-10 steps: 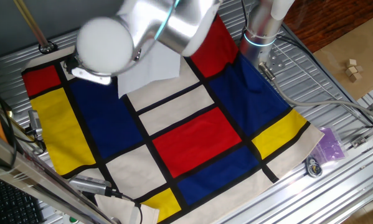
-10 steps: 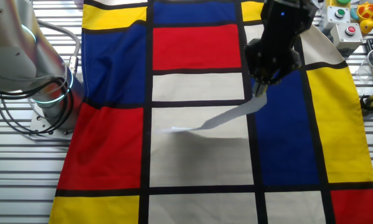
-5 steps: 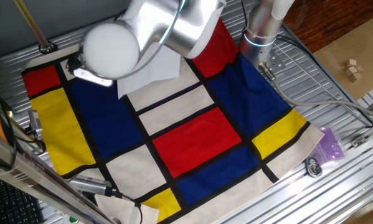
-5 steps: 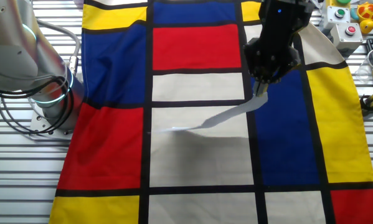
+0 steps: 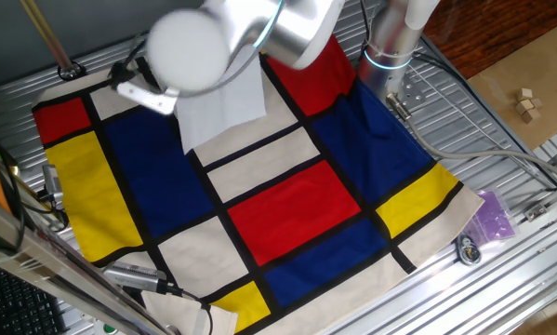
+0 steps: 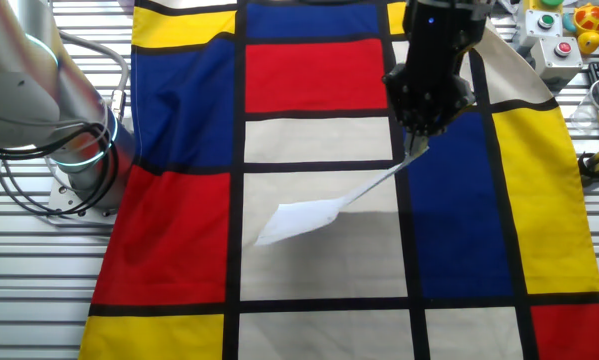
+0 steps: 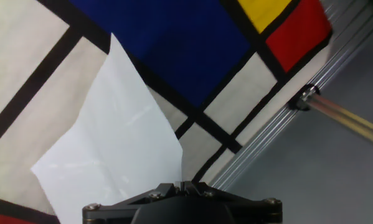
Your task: Flip over and spread out the paper that is laid flat on the table
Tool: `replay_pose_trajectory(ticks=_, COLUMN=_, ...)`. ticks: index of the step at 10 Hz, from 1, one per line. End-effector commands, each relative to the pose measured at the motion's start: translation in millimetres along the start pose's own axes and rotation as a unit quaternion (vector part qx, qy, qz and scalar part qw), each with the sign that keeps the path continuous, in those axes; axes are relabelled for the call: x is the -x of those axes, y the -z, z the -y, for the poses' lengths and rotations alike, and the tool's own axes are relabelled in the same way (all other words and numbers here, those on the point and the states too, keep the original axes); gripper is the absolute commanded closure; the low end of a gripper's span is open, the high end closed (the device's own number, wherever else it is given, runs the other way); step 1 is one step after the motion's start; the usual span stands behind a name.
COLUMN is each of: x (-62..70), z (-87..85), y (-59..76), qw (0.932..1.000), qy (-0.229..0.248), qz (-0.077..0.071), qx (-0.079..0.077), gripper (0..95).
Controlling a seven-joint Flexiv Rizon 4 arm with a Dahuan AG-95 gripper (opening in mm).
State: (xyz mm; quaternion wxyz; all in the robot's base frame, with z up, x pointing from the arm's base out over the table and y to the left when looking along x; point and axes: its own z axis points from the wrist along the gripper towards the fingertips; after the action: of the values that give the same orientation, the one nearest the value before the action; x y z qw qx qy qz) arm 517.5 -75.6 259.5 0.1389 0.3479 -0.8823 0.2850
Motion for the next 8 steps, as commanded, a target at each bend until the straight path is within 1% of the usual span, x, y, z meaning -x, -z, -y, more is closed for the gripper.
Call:
replay_pose_trajectory(ticks=1, x=2.4, z=0.4, y=0.6, qw=0.9997, qy=0.01, qz=-0.021, qx=0.006, gripper=95.0)
replay_pose_trajectory(ticks=3, x=2.4, z=0.4, y=0.6, qw=0.9997, qy=0.011, qz=-0.02, qx=0.006, gripper=95.0)
replay_pose_trajectory(ticks=4, x=-12.5, z=14.3, y=6.4, qw=0.9994, qy=0.027, qz=-0.019, qx=0.009, gripper=95.0)
replay_pose_trajectory(ticks=5, x=-19.2, z=20.1, y=8.9, qw=0.9993, qy=0.033, qz=-0.018, qx=0.009, gripper=95.0)
replay_pose_trajectory(ticks=6, x=-38.0, z=32.8, y=17.5, qw=0.9986, qy=0.049, qz=-0.02, qx=0.006, gripper=95.0)
replay_pose_trajectory(ticks=7, x=-43.2, z=37.0, y=20.1, qw=0.9984, qy=0.053, qz=-0.02, qx=0.005, gripper=95.0)
replay_pose_trajectory(ticks=8, x=-55.8, z=51.3, y=30.0, qw=0.997, qy=0.073, qz=-0.023, qx=0.005, gripper=95.0)
